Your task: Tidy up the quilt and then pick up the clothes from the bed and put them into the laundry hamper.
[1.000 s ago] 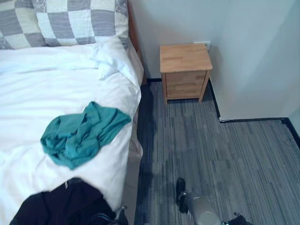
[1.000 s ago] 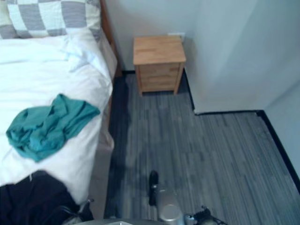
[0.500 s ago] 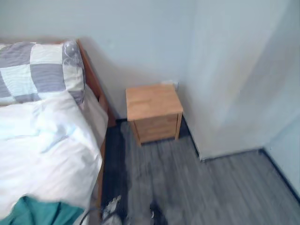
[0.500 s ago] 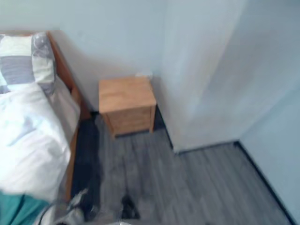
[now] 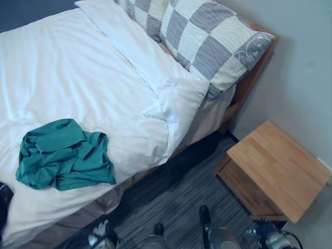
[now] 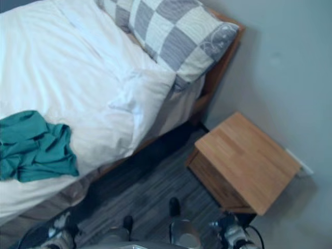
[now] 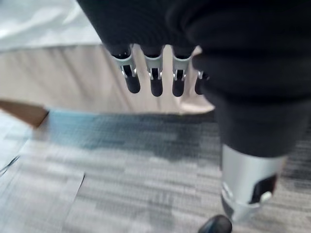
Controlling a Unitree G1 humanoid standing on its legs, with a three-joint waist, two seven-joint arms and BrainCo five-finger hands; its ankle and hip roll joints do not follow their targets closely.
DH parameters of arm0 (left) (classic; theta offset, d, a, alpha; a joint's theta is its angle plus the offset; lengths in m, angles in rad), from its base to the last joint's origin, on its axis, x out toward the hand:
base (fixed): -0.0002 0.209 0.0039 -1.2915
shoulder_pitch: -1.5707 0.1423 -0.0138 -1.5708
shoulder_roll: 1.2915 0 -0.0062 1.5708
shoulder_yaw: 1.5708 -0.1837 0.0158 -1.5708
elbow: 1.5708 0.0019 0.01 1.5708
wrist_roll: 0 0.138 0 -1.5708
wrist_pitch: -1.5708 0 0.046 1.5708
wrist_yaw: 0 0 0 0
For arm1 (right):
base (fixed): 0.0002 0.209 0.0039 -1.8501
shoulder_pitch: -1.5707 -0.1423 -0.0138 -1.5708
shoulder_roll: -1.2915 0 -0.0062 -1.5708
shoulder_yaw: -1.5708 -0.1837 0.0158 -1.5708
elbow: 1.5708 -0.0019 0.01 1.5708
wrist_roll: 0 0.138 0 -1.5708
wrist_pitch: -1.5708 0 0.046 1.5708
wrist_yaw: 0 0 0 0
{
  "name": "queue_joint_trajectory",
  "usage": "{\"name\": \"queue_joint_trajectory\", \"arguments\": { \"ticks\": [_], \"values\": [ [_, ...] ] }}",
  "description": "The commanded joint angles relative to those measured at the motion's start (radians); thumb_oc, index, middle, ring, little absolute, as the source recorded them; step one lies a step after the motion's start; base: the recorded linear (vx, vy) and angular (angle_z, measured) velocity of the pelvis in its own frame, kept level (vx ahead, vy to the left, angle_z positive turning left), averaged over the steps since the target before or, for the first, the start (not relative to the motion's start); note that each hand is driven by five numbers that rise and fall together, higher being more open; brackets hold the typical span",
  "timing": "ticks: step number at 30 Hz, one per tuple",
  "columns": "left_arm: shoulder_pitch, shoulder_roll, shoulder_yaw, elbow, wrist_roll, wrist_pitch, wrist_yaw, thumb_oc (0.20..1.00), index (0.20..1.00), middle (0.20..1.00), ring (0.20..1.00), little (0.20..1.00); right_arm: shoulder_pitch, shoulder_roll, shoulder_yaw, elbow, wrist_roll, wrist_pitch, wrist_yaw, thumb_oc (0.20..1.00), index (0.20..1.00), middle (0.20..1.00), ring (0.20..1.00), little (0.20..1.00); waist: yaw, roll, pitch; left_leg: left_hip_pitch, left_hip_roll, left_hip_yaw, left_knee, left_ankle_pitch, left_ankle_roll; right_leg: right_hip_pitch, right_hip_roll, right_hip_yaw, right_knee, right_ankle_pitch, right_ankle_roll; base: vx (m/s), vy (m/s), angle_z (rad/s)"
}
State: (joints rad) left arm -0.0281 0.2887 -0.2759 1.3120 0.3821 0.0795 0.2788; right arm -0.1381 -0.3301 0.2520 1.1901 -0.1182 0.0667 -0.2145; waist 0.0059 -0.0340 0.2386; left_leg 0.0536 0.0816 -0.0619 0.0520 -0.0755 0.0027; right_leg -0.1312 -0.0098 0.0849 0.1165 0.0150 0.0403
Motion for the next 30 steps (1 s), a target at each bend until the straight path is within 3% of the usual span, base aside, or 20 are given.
{"name": "queue_joint_trajectory", "arguments": {
  "ticks": [1, 2, 3, 4, 7, 11, 12, 13, 14, 15, 16, 18, 19, 20, 21, 22, 26, 29, 30],
  "values": [
    [-0.049, 0.014, 0.013, -0.013, -0.054, -0.007, 0.023, 1.0, 1.0, 1.0, 1.0, 1.0, 0.016, -0.026, 0.0, -0.08, -0.006, -0.018, -0.007, 1.0, 1.0, 1.0, 1.0, 1.0, -0.013, -0.047, 0.031, -0.061, -0.03, 0.115, 0.111, -0.043, -0.08, 0.094, -0.141, -0.091, -0.047, -0.089, 0.11, 0.07, -0.134, 1.37],
    [-0.049, 0.014, 0.013, -0.013, -0.054, -0.007, 0.022, 1.0, 1.0, 1.0, 1.0, 1.0, 0.016, -0.026, 0.0, -0.08, -0.006, -0.018, -0.007, 1.0, 1.0, 1.0, 1.0, 1.0, -0.015, -0.048, 0.029, -0.064, -0.031, 0.114, 0.111, -0.04, -0.08, 0.092, -0.141, -0.092, -0.048, -0.087, 0.11, 0.04, -0.098, 1.57],
    [-0.05, 0.013, 0.006, -0.02, -0.045, -0.003, 0.023, 1.0, 1.0, 1.0, 1.0, 1.0, 0.015, -0.039, -0.012, -0.112, 0.007, -0.021, -0.012, 1.0, 1.0, 1.0, 1.0, 1.0, -0.024, -0.047, 0.032, -0.085, 0.009, 0.213, 0.125, -0.03, -0.08, 0.116, -0.16, -0.145, -0.062, -0.097, 0.11, 0.06, -0.102, 1.78],
    [-0.054, 0.021, 0.003, -0.041, -0.029, 0.003, 0.023, 1.0, 1.0, 1.0, 1.0, 1.0, 0.014, -0.078, -0.042, -0.225, 0.042, -0.037, -0.028, 1.0, 1.0, 1.0, 1.0, 1.0, -0.045, -0.039, 0.036, -0.121, 0.069, 0.408, 0.124, 0.015, -0.085, 0.156, -0.172, -0.235, -0.073, -0.118, 0.11, 0.15, -0.079, 1.66],
    [-0.03, 0.022, 0.016, -0.061, -0.011, 0.004, 0.013, 1.0, 1.0, 1.0, 1.0, 1.0, 0.03, -0.122, -0.106, -0.379, 0.07, -0.061, -0.055, 1.0, 1.0, 1.0, 1.0, 1.0, -0.054, -0.007, 0.013, -0.135, 0.094, 0.537, 0.006, 0.09, -0.106, 0.188, -0.171, -0.32, -0.059, -0.154, 0.126, 0.19, 0.061, 1.7],
    [0.008, 0.017, 0.021, -0.059, 0.02, 0.009, -0.006, 1.0, 1.0, 1.0, 1.0, 1.0, 0.005, -0.188, -0.135, -0.546, 0.008, -0.056, -0.076, 1.0, 1.0, 1.0, 1.0, 1.0, -0.053, 0.008, -0.007, -0.102, 0.063, 0.494, -0.056, 0.096, -0.09, 0.181, -0.196, -0.353, 0.048, -0.188, 0.138, 0.18, 0.147, 0.33],
    [-0.001, 0.02, -0.005, -0.061, 0.049, 0.005, -0.03, 1.0, 1.0, 1.0, 1.0, 1.0, -0.02, -0.238, -0.159, -0.59, -0.033, -0.057, -0.092, 1.0, 1.0, 1.0, 1.0, 1.0, -0.056, 0.002, -0.003, -0.063, 0.038, 0.489, -0.096, 0.08, -0.066, 0.124, -0.232, -0.35, 0.233, -0.165, 0.16, 0.23, 0.245, 0.1],
    [-0.006, 0.026, -0.019, -0.068, 0.053, 0.007, -0.031, 1.0, 1.0, 1.0, 1.0, 1.0, -0.055, -0.268, -0.151, -0.613, -0.055, -0.051, -0.105, 1.0, 1.0, 1.0, 1.0, 1.0, -0.059, -0.003, 0.008, -0.047, 0.029, 0.484, -0.104, 0.074, -0.056, 0.087, -0.243, -0.332, 0.312, -0.116, 0.178, 0.14, 0.179, 0.28],
    [-0.008, 0.025, -0.018, -0.068, 0.053, 0.007, -0.031, 1.0, 1.0, 1.0, 1.0, 1.0, -0.058, -0.268, -0.15, -0.613, -0.055, -0.05, -0.105, 1.0, 1.0, 1.0, 1.0, 1.0, -0.059, -0.005, 0.009, -0.047, 0.025, 0.486, -0.105, 0.073, -0.054, 0.082, -0.247, -0.328, 0.32, -0.118, 0.18, -0.01, 0.107, 0.51],
    [-0.024, 0.043, -0.04, -0.079, 0.052, 0.009, -0.03, 1.0, 1.0, 1.0, 1.0, 1.0, -0.123, -0.314, -0.146, -0.667, -0.086, -0.045, -0.128, 1.0, 1.0, 1.0, 1.0, 1.0, -0.066, -0.006, 0.048, -0.03, 0.037, 0.488, -0.117, 0.084, -0.035, -0.021, -0.229, -0.264, 0.471, -0.055, 0.185, -0.01, 0.065, 0.52],
    [-0.036, 0.046, -0.049, -0.085, 0.053, 0.007, -0.029, 1.0, 1.0, 1.0, 1.0, 1.0, -0.156, -0.339, -0.14, -0.689, -0.111, -0.041, -0.146, 1.0, 1.0, 1.0, 1.0, 1.0, -0.062, -0.005, 0.062, -0.019, 0.038, 0.482, -0.117, 0.078, -0.033, -0.059, -0.211, -0.23, 0.487, -0.067, 0.184, 0.02, 0.034, 0.68],
    [-0.044, 0.049, -0.061, -0.088, 0.058, 0.006, -0.029, 1.0, 1.0, 1.0, 1.0, 1.0, -0.178, -0.362, -0.14, -0.707, -0.125, -0.038, -0.16, 1.0, 1.0, 1.0, 1.0, 1.0, -0.063, -0.008, 0.07, -0.015, 0.038, 0.47, -0.112, 0.073, -0.035, -0.063, -0.199, -0.217, 0.434, -0.086, 0.176, 0.08, -0.044, 0.45],
    [-0.061, 0.053, -0.073, -0.09, 0.067, 0.002, -0.033, 1.0, 1.0, 1.0, 1.0, 1.0, -0.198, -0.388, -0.137, -0.734, -0.143, -0.036, -0.163, 1.0, 1.0, 1.0, 1.0, 1.0, -0.065, -0.013, 0.075, -0.014, 0.037, 0.453, -0.11, 0.07, -0.042, -0.047, -0.186, -0.207, 0.342, -0.116, 0.163, 0.11, -0.124, 0.35],
    [-0.075, 0.061, -0.085, -0.095, 0.078, -0.006, -0.035, 1.0, 1.0, 1.0, 1.0, 1.0, -0.214, -0.412, -0.132, -0.757, -0.155, -0.037, -0.166, 1.0, 1.0, 1.0, 1.0, 1.0, -0.067, -0.019, 0.073, -0.015, 0.031, 0.433, -0.112, 0.066, -0.052, -0.04, -0.183, -0.178, 0.205, -0.121, 0.156, 0.21, -0.247, 0.55],
    [-0.101, 0.069, -0.09, -0.096, 0.08, 0.0, -0.036, 1.0, 1.0, 1.0, 1.0, 1.0, -0.26, -0.44, -0.104, -0.739, -0.151, -0.033, -0.171, 1.0, 1.0, 1.0, 1.0, 1.0, -0.069, -0.026, 0.066, -0.012, 0.029, 0.401, -0.124, 0.063, -0.068, -0.009, -0.188, -0.141, 0.005, -0.081, 0.154, 0.18, -0.274, 0.76],
    [-0.087, 0.07, -0.087, -0.088, 0.082, -0.005, -0.032, 1.0, 1.0, 1.0, 1.0, 1.0, -0.275, -0.437, -0.105, -0.738, -0.145, -0.029, -0.168, 1.0, 1.0, 1.0, 1.0, 1.0, -0.063, -0.036, 0.063, -0.006, 0.032, 0.39, -0.12, 0.055, -0.073, -0.004, -0.202, -0.125, -0.006, -0.05, 0.177, 0.12, -0.203, 0.85],
    [-0.1, 0.072, -0.088, -0.081, 0.066, -0.014, -0.026, 1.0, 1.0, 1.0, 1.0, 1.0, -0.341, -0.424, -0.049, -0.748, -0.153, -0.034, -0.152, 1.0, 1.0, 1.0, 1.0, 1.0, -0.038, -0.046, 0.04, -0.02, 0.028, 0.386, -0.099, 0.054, -0.083, 0.017, -0.221, -0.139, -0.079, -0.009, 0.174, 0.07, -0.145, 0.34],
    [-0.098, 0.046, -0.086, -0.087, 0.045, -0.019, -0.014, 1.0, 1.0, 1.0, 1.0, 1.0, -0.412, -0.379, 0.028, -0.683, -0.155, -0.038, -0.124, 1.0, 1.0, 1.0, 1.0, 1.0, -0.029, -0.026, 0.029, -0.025, 0.04, 0.386, -0.111, 0.071, -0.093, 0.029, -0.215, -0.156, -0.11, 0.008, 0.166, 0.05, -0.106, 0.11],
    [-0.115, 0.02, -0.13, -0.095, 0.064, -0.023, -0.012, 1.0, 1.0, 1.0, 1.0, 1.0, -0.46, -0.344, 0.094, -0.573, -0.157, -0.024, -0.099, 1.0, 1.0, 1.0, 1.0, 1.0, -0.022, -0.011, 0.033, -0.037, 0.047, 0.372, -0.123, 0.09, -0.099, 0.034, -0.209, -0.168, -0.129, 0.011, 0.161, 0.0, -0.068, -0.04]
  ]
}}
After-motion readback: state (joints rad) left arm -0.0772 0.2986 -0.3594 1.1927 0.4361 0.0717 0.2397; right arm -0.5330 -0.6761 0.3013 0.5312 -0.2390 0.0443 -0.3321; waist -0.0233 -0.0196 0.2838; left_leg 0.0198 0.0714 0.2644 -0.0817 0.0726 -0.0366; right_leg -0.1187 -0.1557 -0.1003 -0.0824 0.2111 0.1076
